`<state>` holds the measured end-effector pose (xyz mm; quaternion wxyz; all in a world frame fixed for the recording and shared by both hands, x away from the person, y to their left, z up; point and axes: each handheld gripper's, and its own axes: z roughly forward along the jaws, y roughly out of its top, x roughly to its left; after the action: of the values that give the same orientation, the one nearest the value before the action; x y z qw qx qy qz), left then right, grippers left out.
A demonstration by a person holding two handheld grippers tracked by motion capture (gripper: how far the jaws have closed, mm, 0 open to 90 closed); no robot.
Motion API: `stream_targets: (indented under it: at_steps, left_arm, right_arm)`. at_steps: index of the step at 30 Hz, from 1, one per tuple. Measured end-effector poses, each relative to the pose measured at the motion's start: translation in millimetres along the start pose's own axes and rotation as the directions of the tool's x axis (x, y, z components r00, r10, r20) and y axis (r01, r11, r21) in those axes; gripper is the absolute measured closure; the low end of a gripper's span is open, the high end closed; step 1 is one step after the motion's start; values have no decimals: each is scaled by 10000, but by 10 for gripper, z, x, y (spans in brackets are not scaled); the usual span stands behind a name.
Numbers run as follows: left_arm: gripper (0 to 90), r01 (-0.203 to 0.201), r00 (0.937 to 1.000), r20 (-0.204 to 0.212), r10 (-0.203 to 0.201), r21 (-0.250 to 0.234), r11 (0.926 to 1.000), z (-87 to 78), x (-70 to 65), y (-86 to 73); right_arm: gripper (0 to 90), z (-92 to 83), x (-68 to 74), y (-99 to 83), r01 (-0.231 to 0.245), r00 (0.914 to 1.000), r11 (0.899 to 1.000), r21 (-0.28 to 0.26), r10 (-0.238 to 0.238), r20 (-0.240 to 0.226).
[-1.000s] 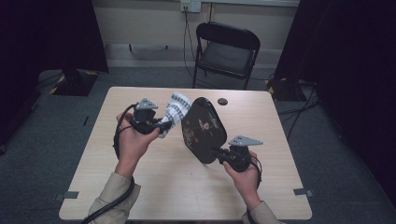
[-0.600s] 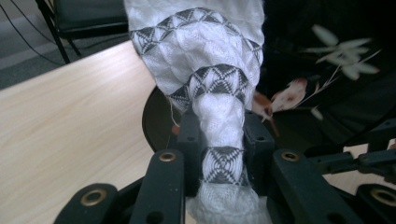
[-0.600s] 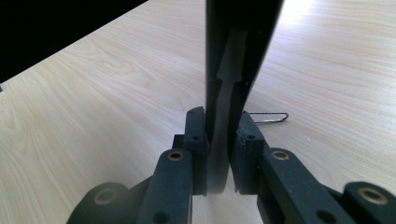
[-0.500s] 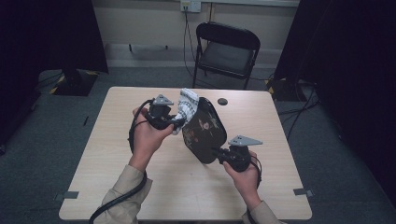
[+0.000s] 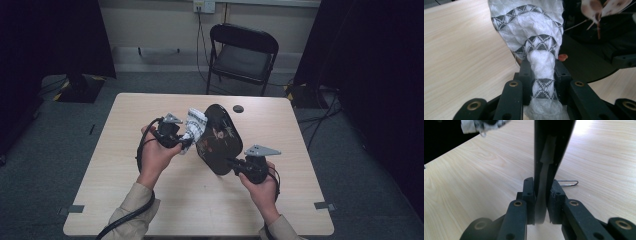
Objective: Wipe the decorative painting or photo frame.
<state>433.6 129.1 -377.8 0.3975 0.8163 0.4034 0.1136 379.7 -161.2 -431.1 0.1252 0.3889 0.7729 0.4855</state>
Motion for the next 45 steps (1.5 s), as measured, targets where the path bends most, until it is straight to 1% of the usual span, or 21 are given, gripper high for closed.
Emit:
stream_targets:
  at_steps: [2, 4, 6, 7, 9, 13, 16, 17, 19, 22, 24, 28, 29, 30, 35, 36, 38, 41, 42, 44, 45]
  left_arm:
    - [735, 100, 9999, 59, -100, -19, 9999, 24, -1, -37]
    - [735, 34, 10000, 23, -34, 184, 9998, 44, -7, -68]
    - [735, 92, 9999, 56, -93, 181, 9998, 70, -12, -103]
    - [735, 88, 9999, 60, -90, 269, 9996, 81, -7, -118]
    - [735, 120, 9999, 38, -121, 265, 9996, 99, 1, -142]
    - [735, 139, 9999, -2, -139, 416, 9990, 137, 17, -201]
    - [735, 265, 9996, -8, -265, 433, 9987, 187, 20, -274]
    - [734, 190, 9998, 5, -191, 543, 9983, 194, 26, -290]
    - [734, 225, 9997, -5, -225, 621, 9978, 243, 24, -352]
    - [734, 366, 9993, 67, -372, 776, 9963, 296, 30, -430]
    - [734, 326, 9994, 67, -333, 891, 9955, 318, 35, -467]
    - [734, 378, 9992, 105, -391, 1055, 9937, 371, 37, -540]
    - [734, 434, 9990, 89, -446, 1018, 9939, 393, 35, -566]
    - [734, 440, 9989, 95, -453, 1119, 9927, 404, 37, -582]
    - [734, 446, 9988, 120, -466, 1305, 9904, 467, 21, -657]
    - [734, 529, 9984, 143, -552, 1310, 9900, 481, 16, -673]
    - [734, 448, 9988, 110, -469, 1483, 9879, 501, 18, -707]
    - [734, 485, 9985, 177, -519, 1537, 9869, 517, 22, -739]
    - [734, 522, 9984, 123, -547, 1508, 9872, 528, 16, -754]
    - [734, 493, 9985, 152, -523, 1585, 9861, 537, 17, -776]
    - [734, 559, 9981, 171, -593, 1597, 9856, 543, 18, -790]
  right_arm:
    - [790, 1, 1, -1, 14, 10000, 10000, 1, -14, 8]
    - [790, 2, 1, -1, 9, 10000, 10000, -9, -9, 15]
    - [790, 4, -2, -1, 7, 10000, 10000, -17, -7, 10]
    - [791, 4, -3, -1, 8, 10000, 10000, -16, -8, 9]
    - [791, 5, -4, -1, 7, 10000, 10000, -23, -7, 4]
    - [791, 6, -6, -1, 22, 10000, 10000, -29, -22, -1]
    - [791, 5, -7, -3, 19, 10000, 10000, -38, -19, -8]
    - [791, 5, -5, -4, 15, 10000, 10000, -40, -15, -4]
    - [791, 5, -5, -3, 23, 10000, 10000, -37, -23, 0]
    - [790, 5, -5, -3, 27, 10000, 10000, -33, -27, 0]
    - [791, 6, -7, -3, 30, 10000, 10000, -36, -30, -5]
    - [791, 6, -7, -3, 32, 10000, 10000, -40, -32, -3]
    - [791, 7, -7, -3, 34, 10000, 10000, -44, -34, -3]
    - [791, 7, -7, -3, 31, 10000, 10000, -42, -31, -2]
    - [791, 6, -5, -4, 40, 10000, 10000, -29, -40, 6]
    - [790, 6, -4, -5, 45, 10000, 10000, -26, -45, 9]
    - [791, 6, -4, -5, 40, 10000, 10000, -26, -40, 10]
    - [790, 7, -5, -5, 42, 10000, 10000, -25, -42, 9]
    - [791, 6, -4, -5, 44, 10000, 10000, -23, -44, 8]
    - [791, 6, -6, -5, 44, 10000, 10000, -16, -44, 5]
    - [791, 6, -5, -5, 42, 10000, 10000, -15, -42, 4]
